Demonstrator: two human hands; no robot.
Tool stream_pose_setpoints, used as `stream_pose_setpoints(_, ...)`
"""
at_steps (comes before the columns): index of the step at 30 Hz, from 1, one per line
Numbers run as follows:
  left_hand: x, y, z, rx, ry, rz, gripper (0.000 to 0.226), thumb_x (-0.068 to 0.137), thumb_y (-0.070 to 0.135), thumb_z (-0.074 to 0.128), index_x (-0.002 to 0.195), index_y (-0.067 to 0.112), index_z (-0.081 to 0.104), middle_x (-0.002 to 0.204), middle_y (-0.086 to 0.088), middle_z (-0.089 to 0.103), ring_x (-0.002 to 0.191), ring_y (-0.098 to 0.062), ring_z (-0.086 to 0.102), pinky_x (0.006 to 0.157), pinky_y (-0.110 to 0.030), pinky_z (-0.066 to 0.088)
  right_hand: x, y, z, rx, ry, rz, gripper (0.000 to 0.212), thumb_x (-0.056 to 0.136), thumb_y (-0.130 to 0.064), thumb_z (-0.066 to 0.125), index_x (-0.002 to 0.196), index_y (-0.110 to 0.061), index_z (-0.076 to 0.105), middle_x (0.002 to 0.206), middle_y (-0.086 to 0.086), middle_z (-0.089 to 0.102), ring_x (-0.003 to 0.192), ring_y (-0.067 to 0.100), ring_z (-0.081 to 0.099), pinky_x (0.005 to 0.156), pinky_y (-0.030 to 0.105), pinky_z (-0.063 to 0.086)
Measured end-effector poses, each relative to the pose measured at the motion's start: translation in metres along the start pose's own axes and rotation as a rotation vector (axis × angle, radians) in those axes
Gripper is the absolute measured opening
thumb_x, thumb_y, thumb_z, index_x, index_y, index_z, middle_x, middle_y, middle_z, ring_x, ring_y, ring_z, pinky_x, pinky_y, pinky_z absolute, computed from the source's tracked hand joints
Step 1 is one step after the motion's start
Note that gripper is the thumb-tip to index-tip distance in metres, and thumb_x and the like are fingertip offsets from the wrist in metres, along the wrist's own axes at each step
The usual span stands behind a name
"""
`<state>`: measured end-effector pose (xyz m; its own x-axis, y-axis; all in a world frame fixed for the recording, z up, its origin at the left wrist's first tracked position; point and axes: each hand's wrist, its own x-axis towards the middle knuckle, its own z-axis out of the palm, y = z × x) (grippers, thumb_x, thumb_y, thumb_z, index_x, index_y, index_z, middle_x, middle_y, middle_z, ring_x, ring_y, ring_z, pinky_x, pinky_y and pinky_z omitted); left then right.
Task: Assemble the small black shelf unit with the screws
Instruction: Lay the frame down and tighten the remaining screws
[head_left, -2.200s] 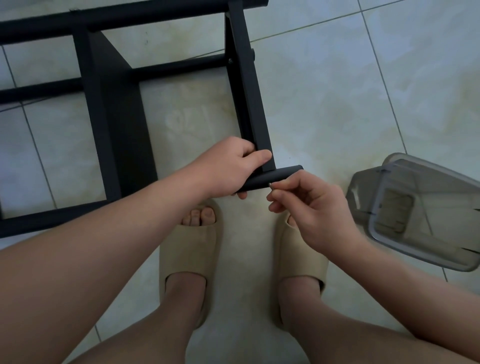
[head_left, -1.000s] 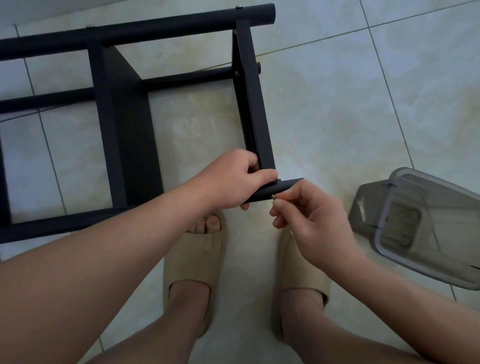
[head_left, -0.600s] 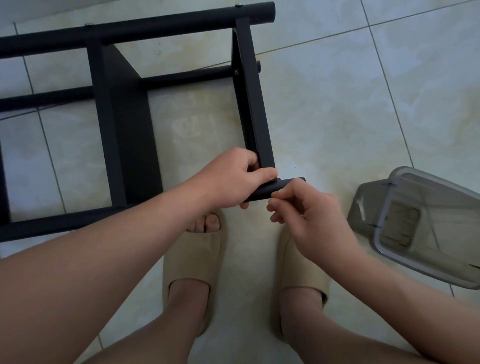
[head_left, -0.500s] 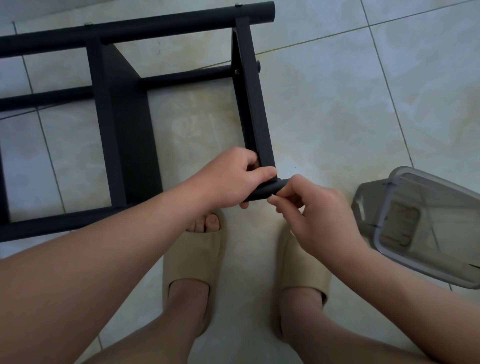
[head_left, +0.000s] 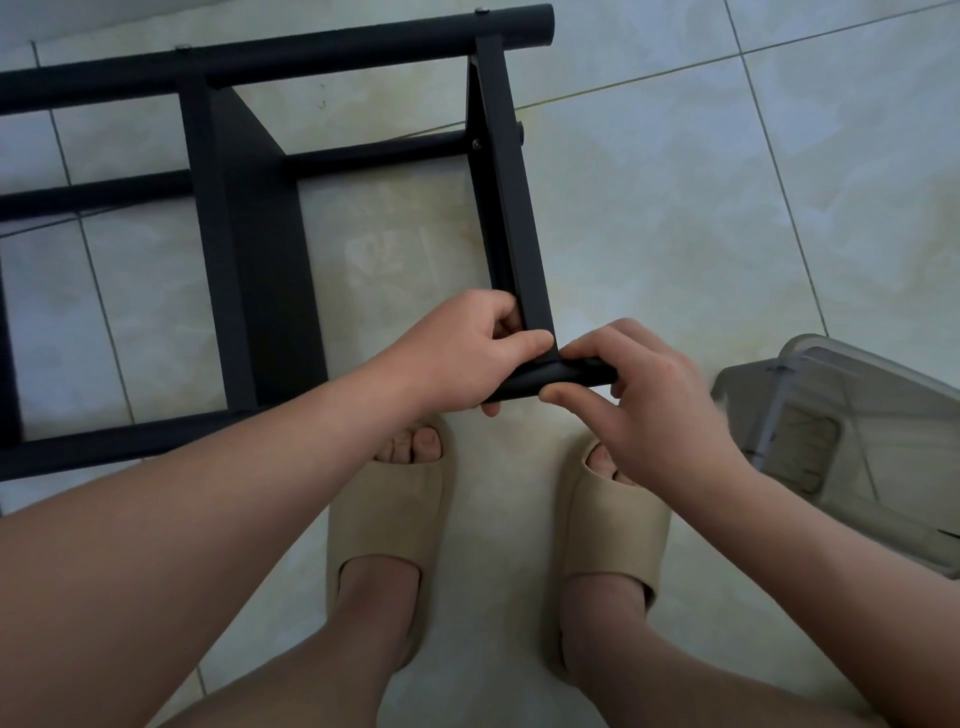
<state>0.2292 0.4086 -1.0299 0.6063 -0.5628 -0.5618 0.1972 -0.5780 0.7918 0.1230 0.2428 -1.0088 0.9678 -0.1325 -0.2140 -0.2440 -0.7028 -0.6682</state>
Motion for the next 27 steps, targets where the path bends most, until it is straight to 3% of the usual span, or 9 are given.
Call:
stream_pose_setpoints(5, 0.001, -0.001, -0.003, 0.03, 0.021, 0.014, 0.032, 0.098, 0.034, 0.058, 0.086, 0.005, 0.059, 0.067, -0.011, 0.069, 0.047, -0.025, 0.067, 0.055, -0.041, 0.053, 0.004, 0.001, -0.002, -0.04, -0.017, -0.054, 0.023, 0.086, -0.028, 0.08, 0.103, -0.013, 0.073, 0.097, -0.006, 0.064, 0.076, 0.007, 0.047, 0.07, 0.029, 0.043)
stream_pose_setpoints(9, 0.003, 0.001, -0.008, 0.044, 0.03, 0.011, 0.032, 0.098, 0.035, 0.057, 0.083, 0.006, 0.061, 0.07, -0.017, 0.07, 0.047, -0.025, 0.067, 0.056, -0.041, 0.054, 0.01, 0.0, -0.003, -0.078, -0.018, -0.104, 0.024, 0.087, -0.027, 0.08, 0.104, -0.011, 0.074, 0.098, 0.0, 0.067, 0.073, 0.011, 0.047, 0.069, 0.034, 0.046)
stream_pose_setpoints(15, 0.01, 0.008, -0.02, 0.03, 0.079, -0.017, 0.034, 0.095, 0.038, 0.059, 0.088, 0.004, 0.064, 0.073, -0.016, 0.071, 0.051, -0.027, 0.068, 0.056, -0.042, 0.057, 0.032, -0.012, -0.001, -0.214, 0.024, -0.103, 0.03, 0.081, -0.039, 0.077, 0.096, -0.014, 0.068, 0.091, -0.002, 0.063, 0.079, 0.022, 0.057, 0.063, 0.036, 0.047)
stream_pose_setpoints(19, 0.005, 0.013, -0.012, 0.257, 0.29, -0.023, 0.035, 0.092, 0.05, 0.06, 0.087, 0.016, 0.063, 0.079, -0.002, 0.069, 0.072, -0.019, 0.063, 0.069, -0.038, 0.051, 0.027, -0.013, -0.011, -0.228, -0.073, -0.098, 0.038, 0.09, -0.049, 0.068, 0.112, -0.018, 0.068, 0.108, -0.003, 0.063, 0.094, 0.019, 0.059, 0.074, 0.035, 0.047)
stream_pose_setpoints(22, -0.008, 0.023, -0.002, 0.405, 0.456, 0.008, 0.036, 0.094, 0.049, 0.056, 0.116, 0.02, 0.056, 0.112, 0.001, 0.063, 0.102, -0.023, 0.059, 0.088, -0.041, 0.049, 0.0, -0.003, -0.028, -0.163, -0.092, -0.106, 0.045, 0.097, -0.042, 0.063, 0.134, -0.017, 0.061, 0.133, 0.001, 0.057, 0.112, 0.021, 0.058, 0.09, 0.033, 0.046)
stream_pose_setpoints(25, -0.02, 0.044, 0.003, 0.638, 0.623, 0.187, 0.047, 0.093, 0.038, 0.058, 0.132, 0.015, 0.049, 0.134, -0.008, 0.051, 0.121, -0.032, 0.046, 0.1, -0.045, 0.041, -0.036, 0.021, -0.051, -0.245, -0.11, -0.04, 0.049, 0.099, -0.035, 0.062, 0.143, -0.015, 0.054, 0.145, 0.004, 0.051, 0.125, 0.03, 0.052, 0.105, 0.043, 0.042)
stream_pose_setpoints(27, -0.025, 0.069, 0.01, 0.726, 0.584, 0.315, 0.046, 0.091, 0.033, 0.06, 0.132, 0.014, 0.05, 0.136, -0.008, 0.049, 0.122, -0.035, 0.043, 0.1, -0.046, 0.039, -0.058, 0.044, -0.068, -0.304, -0.116, 0.035, 0.05, 0.099, -0.032, 0.062, 0.144, -0.013, 0.053, 0.146, 0.006, 0.051, 0.126, 0.033, 0.051, 0.107, 0.045, 0.04)
